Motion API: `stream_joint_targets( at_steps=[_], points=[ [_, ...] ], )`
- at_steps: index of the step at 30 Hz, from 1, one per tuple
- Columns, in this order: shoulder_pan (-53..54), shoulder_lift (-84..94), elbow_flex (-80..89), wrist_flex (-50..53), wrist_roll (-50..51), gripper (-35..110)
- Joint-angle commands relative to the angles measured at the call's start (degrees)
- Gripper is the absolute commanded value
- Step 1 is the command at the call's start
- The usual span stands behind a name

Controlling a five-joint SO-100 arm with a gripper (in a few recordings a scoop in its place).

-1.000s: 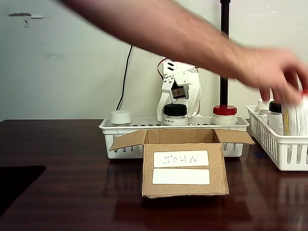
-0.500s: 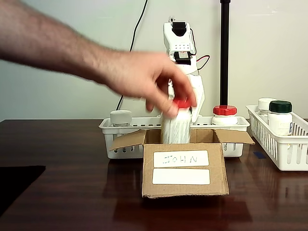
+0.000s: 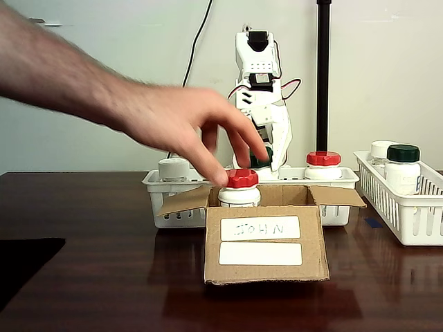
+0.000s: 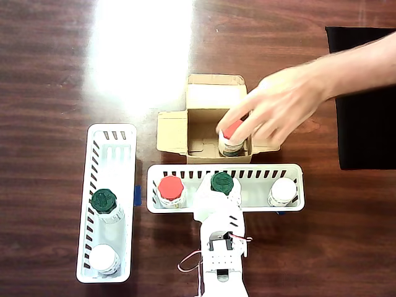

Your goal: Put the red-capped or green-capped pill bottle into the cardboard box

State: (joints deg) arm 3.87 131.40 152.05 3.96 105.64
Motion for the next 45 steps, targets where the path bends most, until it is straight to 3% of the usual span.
stream_joint_targets(
  at_steps=[1,9,14,24,45],
  points=[
    [-0.35,6.24,-5.71,9.84,-1.32,1],
    [-3.87,12.13,-24.79,36.56,-5.8,0],
    [-3.78,6.24,-39.2,45.97,-6.94,0],
    [-3.6,-15.91,-63.37,46.76,-10.99,0],
    [-3.96,-45.7,-90.97,42.98,-13.45,0]
  ],
)
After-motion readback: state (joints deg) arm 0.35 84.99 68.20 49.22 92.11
